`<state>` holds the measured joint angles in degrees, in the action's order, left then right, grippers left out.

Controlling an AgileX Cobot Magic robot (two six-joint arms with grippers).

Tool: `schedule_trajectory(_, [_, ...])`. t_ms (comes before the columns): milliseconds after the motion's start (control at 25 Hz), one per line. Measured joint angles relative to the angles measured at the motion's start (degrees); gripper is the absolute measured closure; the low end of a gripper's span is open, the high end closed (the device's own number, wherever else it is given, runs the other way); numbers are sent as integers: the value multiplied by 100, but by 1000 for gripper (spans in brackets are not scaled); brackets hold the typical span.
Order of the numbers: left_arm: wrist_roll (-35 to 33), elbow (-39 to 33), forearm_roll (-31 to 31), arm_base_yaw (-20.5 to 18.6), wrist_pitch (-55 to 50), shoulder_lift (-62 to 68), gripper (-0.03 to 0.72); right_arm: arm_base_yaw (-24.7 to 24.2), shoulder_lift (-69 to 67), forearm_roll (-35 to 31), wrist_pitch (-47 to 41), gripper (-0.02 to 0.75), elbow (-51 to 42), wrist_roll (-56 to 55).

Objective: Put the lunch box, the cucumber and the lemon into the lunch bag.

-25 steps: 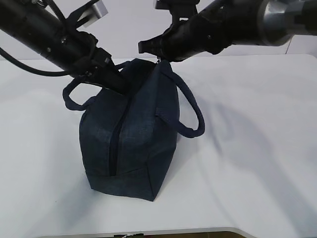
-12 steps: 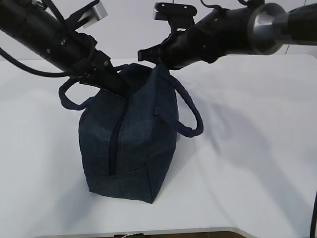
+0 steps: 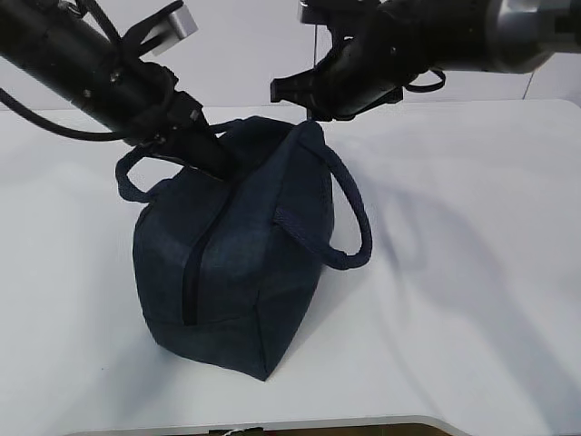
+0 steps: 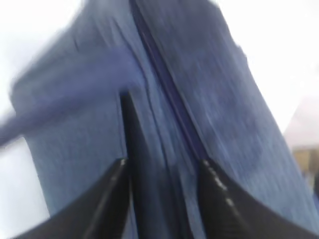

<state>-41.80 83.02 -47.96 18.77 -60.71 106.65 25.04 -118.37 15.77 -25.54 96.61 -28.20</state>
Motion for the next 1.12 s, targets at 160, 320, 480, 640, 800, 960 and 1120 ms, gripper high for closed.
schedule_trajectory(160, [116,-10,-13,0,206,-30,488,-75,38,0,-78,733,0,166])
schedule_trajectory(320, [138,-22,-229,0,582,-34,355,-98,38,-112,-81,733,0,338])
schedule_trajectory(480, [138,-32,-483,0,1118,-34,329,-98,38,-243,-81,733,0,456])
schedule_trajectory(640, [138,-32,-693,0,1397,-34,326,-106,38,-430,-81,733,0,604])
schedule_trajectory(800, [125,-32,-833,0,1409,3,326,-106,38,-490,-63,733,0,639])
schedule_trajectory(960, [102,-32,-856,0,1384,275,338,-106,42,-499,-50,733,0,639])
schedule_trajectory(1120, [90,113,-856,19,1384,471,375,-106,42,-499,-50,733,0,639])
